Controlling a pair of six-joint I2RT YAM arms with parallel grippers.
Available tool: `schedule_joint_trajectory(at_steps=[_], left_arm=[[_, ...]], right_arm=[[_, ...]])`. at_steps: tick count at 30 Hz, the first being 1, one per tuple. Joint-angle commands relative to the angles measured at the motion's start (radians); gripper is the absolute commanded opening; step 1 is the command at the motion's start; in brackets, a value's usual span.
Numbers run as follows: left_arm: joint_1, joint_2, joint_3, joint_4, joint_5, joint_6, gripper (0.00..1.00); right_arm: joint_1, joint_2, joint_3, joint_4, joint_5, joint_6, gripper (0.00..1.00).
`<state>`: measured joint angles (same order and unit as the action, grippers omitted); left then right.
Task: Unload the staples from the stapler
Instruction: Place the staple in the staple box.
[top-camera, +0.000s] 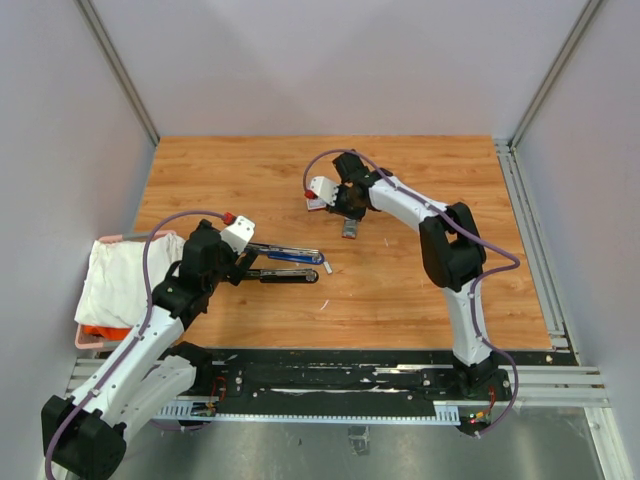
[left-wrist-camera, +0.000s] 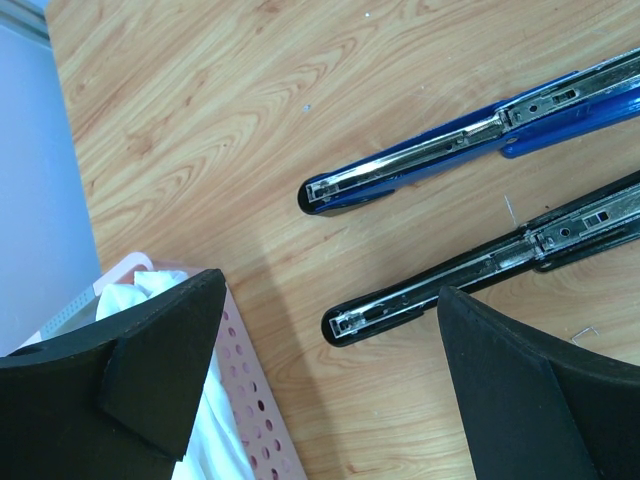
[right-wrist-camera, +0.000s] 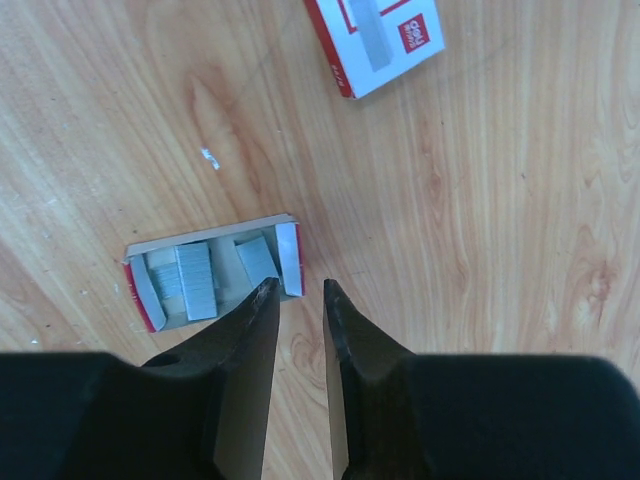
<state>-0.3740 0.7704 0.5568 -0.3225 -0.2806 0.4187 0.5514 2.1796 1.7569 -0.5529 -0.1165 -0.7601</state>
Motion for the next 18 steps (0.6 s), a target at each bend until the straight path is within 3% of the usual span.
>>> schedule_joint_trajectory(at_steps=[1, 7, 11, 18], left_arm=[[0.008, -0.001, -0.011, 0.034, -0.015, 0.005, 0.98], [0.008, 0.001, -0.012, 0.035, -0.015, 0.006, 0.98], [0.007, 0.002, -0.012, 0.035, -0.013, 0.006, 0.98], [0.008, 0.005, -0.012, 0.035, -0.012, 0.006, 0.98]], right_arm=[[-0.018, 0.024, 0.035, 0.021, 0.04, 0.014, 0.27], [-0.018, 0.04, 0.027, 0.04, 0.104, 0.013, 0.3], [-0.018, 0.043, 0.006, 0.051, 0.133, 0.005, 0.39], [-0.018, 0.058, 0.0, 0.074, 0.16, 0.005, 0.41]])
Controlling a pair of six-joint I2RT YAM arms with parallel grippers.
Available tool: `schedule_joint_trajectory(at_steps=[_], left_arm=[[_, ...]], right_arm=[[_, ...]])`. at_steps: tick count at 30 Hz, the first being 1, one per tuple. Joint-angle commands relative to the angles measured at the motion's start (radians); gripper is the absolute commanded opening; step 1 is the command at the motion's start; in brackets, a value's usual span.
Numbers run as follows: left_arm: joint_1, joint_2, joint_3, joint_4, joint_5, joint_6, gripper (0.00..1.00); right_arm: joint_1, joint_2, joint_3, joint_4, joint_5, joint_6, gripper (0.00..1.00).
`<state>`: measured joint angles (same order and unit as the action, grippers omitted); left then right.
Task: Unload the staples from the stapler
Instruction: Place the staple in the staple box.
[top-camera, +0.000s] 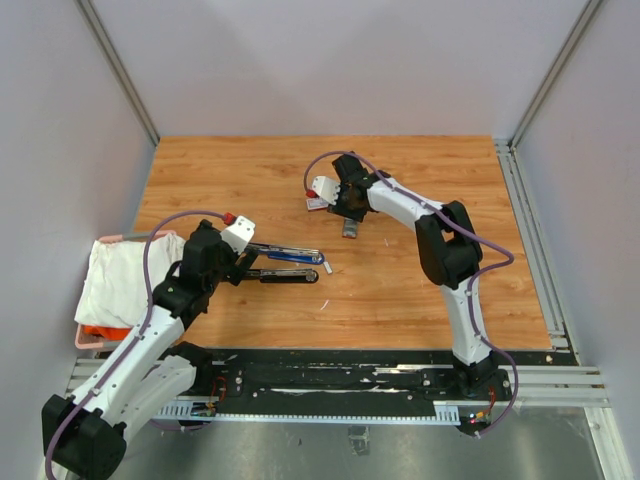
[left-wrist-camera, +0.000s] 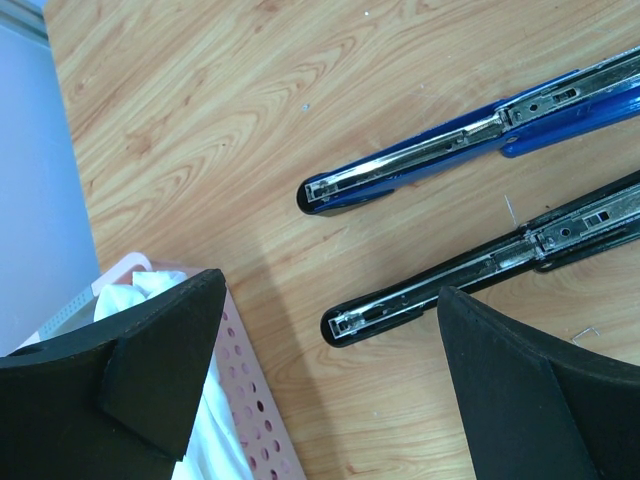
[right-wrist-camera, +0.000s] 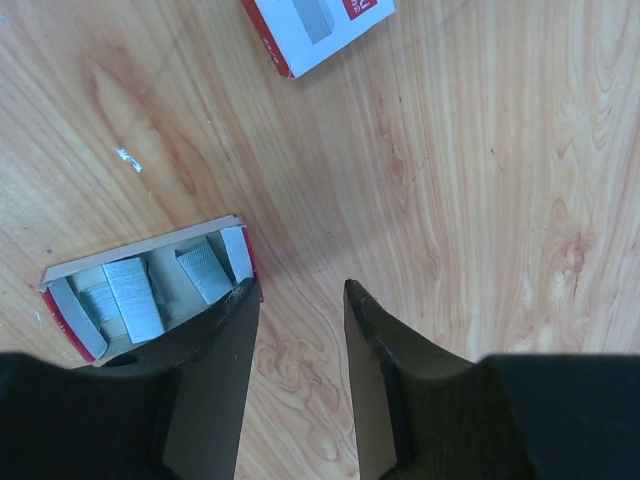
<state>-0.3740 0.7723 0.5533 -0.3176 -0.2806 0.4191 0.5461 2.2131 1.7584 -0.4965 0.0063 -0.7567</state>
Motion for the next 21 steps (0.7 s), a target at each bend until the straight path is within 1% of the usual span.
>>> schedule_joint_trajectory(at_steps=[1, 7, 21], left_arm=[[0.007, 0.002, -0.009, 0.029, -0.012, 0.006, 0.98], [0.008, 0.004, -0.01, 0.032, -0.014, 0.006, 0.98], [0.008, 0.001, -0.012, 0.033, -0.014, 0.007, 0.98]], right_arm=[[-0.012, 0.024, -0.001, 0.017, 0.034, 0.002, 0.41], [-0.006, 0.014, -0.021, 0.002, -0.017, -0.026, 0.42], [0.006, -0.017, -0.049, -0.016, -0.068, -0.063, 0.43]])
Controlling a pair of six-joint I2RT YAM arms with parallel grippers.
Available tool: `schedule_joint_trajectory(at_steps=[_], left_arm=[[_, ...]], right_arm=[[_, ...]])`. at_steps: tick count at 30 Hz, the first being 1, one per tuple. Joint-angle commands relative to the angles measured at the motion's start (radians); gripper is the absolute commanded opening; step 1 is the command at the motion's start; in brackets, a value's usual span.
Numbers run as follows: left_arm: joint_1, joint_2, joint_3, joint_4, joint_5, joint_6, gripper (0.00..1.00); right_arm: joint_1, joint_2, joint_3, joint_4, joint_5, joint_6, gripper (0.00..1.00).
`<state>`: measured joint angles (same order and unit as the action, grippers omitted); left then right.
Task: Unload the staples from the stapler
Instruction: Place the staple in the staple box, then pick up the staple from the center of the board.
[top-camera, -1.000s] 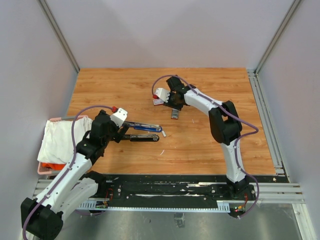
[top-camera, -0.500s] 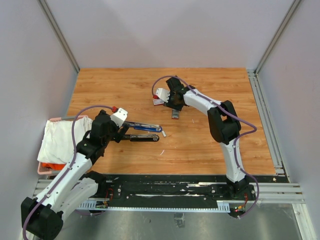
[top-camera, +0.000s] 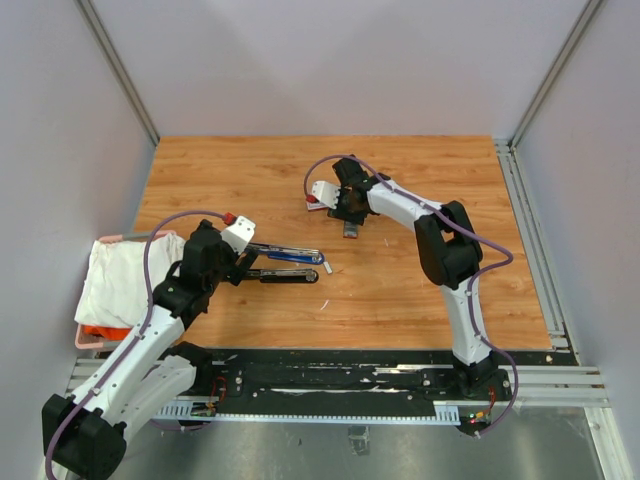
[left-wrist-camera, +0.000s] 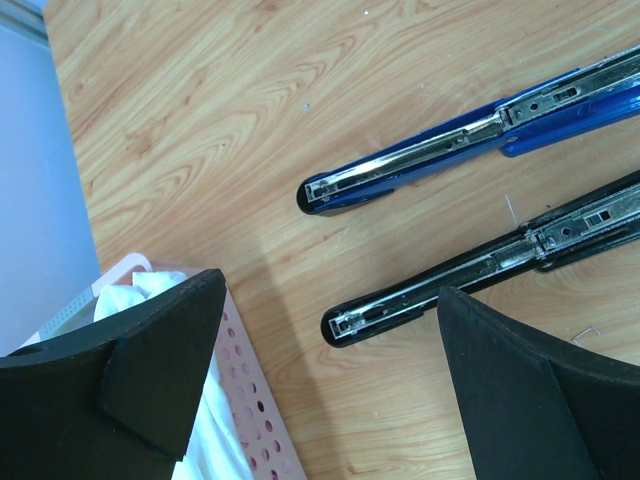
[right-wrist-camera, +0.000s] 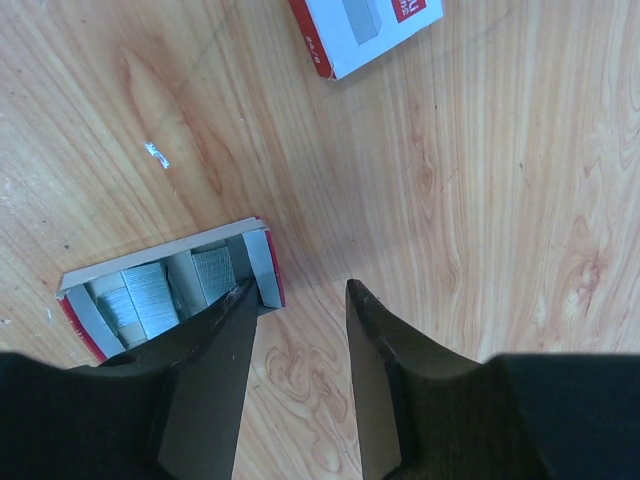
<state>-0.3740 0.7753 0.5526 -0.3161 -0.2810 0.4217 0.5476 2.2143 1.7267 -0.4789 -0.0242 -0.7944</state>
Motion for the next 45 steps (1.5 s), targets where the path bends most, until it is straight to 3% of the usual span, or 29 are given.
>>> schedule_joint_trajectory(at_steps=[1, 7, 14, 22, 31, 37, 45], left_arm=[[0.007, -0.002, -0.011, 0.031, -0.014, 0.005, 0.98], [0.008, -0.002, -0.011, 0.029, -0.015, 0.006, 0.98], [0.007, -0.002, -0.011, 0.03, -0.012, 0.005, 0.98], [0.008, -0.013, -0.01, 0.025, 0.0, 0.003, 0.98], [0.007, -0.021, -0.008, 0.02, 0.003, 0.002, 0.98], [0.008, -0.026, -0.006, 0.019, 0.003, 0.0, 0.98], [0.009, -0.028, -0.006, 0.018, 0.006, 0.0, 0.98]], right_arm=[[0.005, -0.018, -0.017, -0.035, -0.043, -0.027, 0.43], [0.018, -0.033, -0.018, -0.054, -0.061, -0.049, 0.43], [0.019, -0.037, -0.02, -0.08, 0.023, -0.012, 0.42], [0.018, -0.061, -0.024, -0.201, 0.125, 0.223, 0.42], [0.022, -0.131, -0.042, -0.323, 0.075, 0.41, 0.43], [0.023, -0.157, -0.046, -0.272, 0.171, 0.405, 0.43], [0.024, -0.136, -0.057, -0.197, 0.19, 0.381, 0.43]])
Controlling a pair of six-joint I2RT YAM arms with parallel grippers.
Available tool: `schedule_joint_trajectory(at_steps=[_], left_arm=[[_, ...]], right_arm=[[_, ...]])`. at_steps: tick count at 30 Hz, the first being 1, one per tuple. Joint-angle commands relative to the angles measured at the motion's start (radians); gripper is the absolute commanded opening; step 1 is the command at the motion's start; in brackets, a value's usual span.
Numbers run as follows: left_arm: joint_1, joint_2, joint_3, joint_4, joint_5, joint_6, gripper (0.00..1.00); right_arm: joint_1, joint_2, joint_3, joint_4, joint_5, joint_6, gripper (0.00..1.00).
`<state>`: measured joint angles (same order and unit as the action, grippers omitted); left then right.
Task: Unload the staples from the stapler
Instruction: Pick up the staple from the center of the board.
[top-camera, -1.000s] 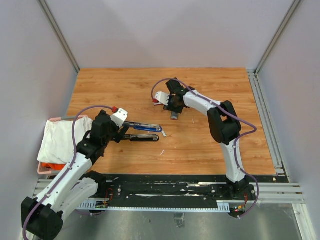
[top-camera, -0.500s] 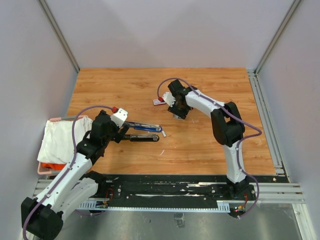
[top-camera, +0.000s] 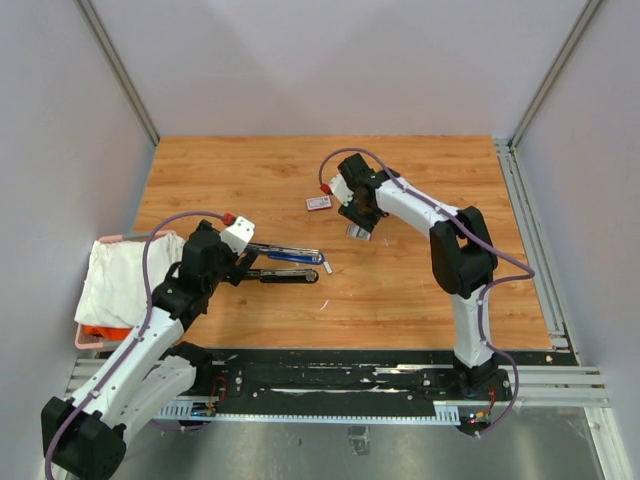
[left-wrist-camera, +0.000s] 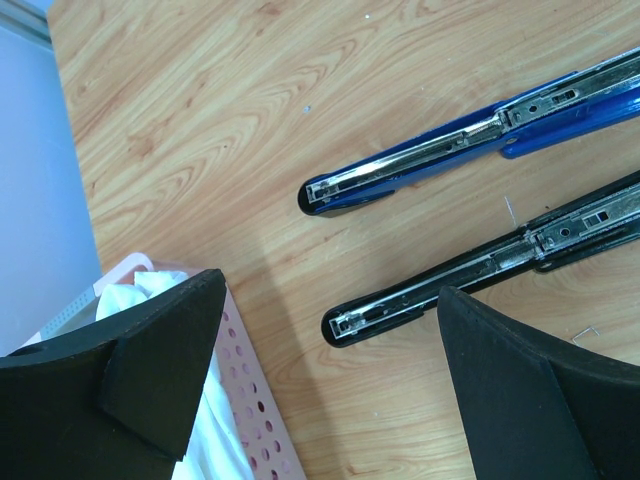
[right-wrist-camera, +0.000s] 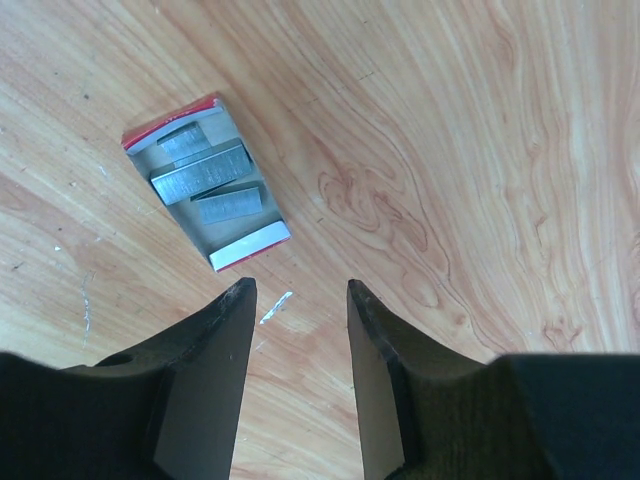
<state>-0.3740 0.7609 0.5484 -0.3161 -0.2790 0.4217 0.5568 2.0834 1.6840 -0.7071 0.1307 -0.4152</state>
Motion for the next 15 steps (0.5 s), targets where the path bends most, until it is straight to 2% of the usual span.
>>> schedule_joint_trajectory(at_steps=[1, 15], left_arm=[[0.008, -0.012, -0.002, 0.02, 0.005, 0.0, 0.98], [0.008, -0.008, -0.007, 0.025, 0.002, 0.003, 0.98]], right_arm=[[0.015, 0.004, -0.009, 0.033, 0.033, 0.004, 0.43], [0.026, 0.093, 0.028, 0.034, 0.035, 0.012, 0.44]])
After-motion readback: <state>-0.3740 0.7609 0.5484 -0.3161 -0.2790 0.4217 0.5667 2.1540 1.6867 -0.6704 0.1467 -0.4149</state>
